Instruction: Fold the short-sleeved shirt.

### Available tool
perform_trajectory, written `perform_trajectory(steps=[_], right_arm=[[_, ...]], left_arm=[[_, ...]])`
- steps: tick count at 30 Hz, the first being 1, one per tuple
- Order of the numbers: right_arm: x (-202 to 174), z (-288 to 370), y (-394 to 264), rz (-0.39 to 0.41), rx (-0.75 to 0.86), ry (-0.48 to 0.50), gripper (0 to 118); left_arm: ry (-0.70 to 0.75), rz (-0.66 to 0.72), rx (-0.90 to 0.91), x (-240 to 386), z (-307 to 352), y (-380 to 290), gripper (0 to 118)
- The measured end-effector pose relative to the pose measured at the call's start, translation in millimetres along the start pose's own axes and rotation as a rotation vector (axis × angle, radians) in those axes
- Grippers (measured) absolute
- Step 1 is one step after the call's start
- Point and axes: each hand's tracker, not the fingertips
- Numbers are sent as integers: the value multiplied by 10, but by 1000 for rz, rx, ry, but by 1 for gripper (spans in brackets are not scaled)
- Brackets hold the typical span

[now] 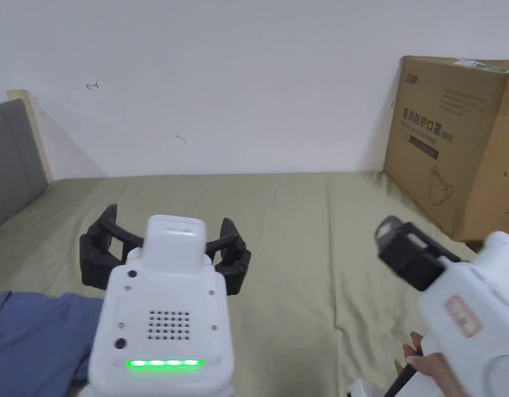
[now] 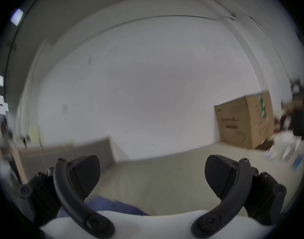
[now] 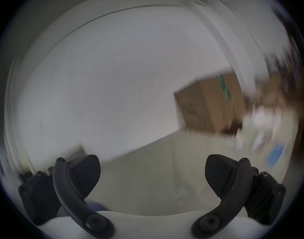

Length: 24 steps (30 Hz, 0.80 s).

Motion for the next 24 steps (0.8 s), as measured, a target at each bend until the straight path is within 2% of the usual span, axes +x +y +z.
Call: perform_trajectory(steps=[1, 2, 3, 5, 6, 7, 8, 9, 11, 13, 14, 15, 16, 17, 18, 20, 21, 22, 23, 24], right_arm=[[212, -38, 29, -264, -27, 18, 118], [494, -69, 13, -594, -59, 23, 118], [746, -91, -60, -926, -80, 40, 118], [1123, -69, -360, -1356, -109, -73, 118], [1205, -30, -430, -1431, -121, -151, 118], [1306, 41, -506, -1395, -99, -202, 118], [1340, 73, -452, -1247, -65, -211, 118], [1329, 84, -358, -1100, -45, -211, 118], [1160, 15, -148, -863, -24, -223, 118], [940, -26, 74, -650, 19, -160, 118], [756, -61, 215, -476, 41, -110, 118], [560, -91, 325, -310, 49, -79, 118], [366, -105, 376, -99, 48, -65, 118], [115, -109, 374, 197, 63, -59, 118], [-83, -106, 309, 453, 83, -60, 118], [-323, -135, 109, 915, 126, -121, 118], [-412, -159, -7, 1083, 148, -177, 118], [-430, -176, -77, 1142, 170, -212, 118], [-387, -178, -117, 1113, 171, -197, 118], [-373, -181, -101, 1030, 150, -166, 118]], left_arm=[[23, -172, 65, 98, 30, -1, 118], [42, -410, 154, 235, 68, -55, 118], [76, -703, 252, 386, 99, -163, 118], [137, -1252, 441, 530, 82, -553, 118], [158, -1476, 538, 539, 59, -687, 118], [164, -1568, 583, 521, 36, -750, 118], [132, -1481, 539, 499, 27, -685, 118], [103, -1333, 464, 501, 27, -588, 118], [81, -953, 266, 427, -27, -337, 118], [84, -546, 74, 267, -137, -64, 118], [55, -247, -48, 73, -147, 183, 118], [19, 1, -140, -93, -209, 243, 118], [-20, 206, -193, -238, -251, 242, 118], [-80, 417, -205, -391, -281, 200, 118], [-98, 519, -199, -430, -347, -32, 118], [-57, 487, -168, -442, -323, -103, 118], [-30, 430, -174, -417, -322, -118, 118], [4, 356, -180, -349, -296, -139, 118], [12, 304, -177, -327, -295, -161, 118], [6, 275, -172, -317, -293, -180, 118]])
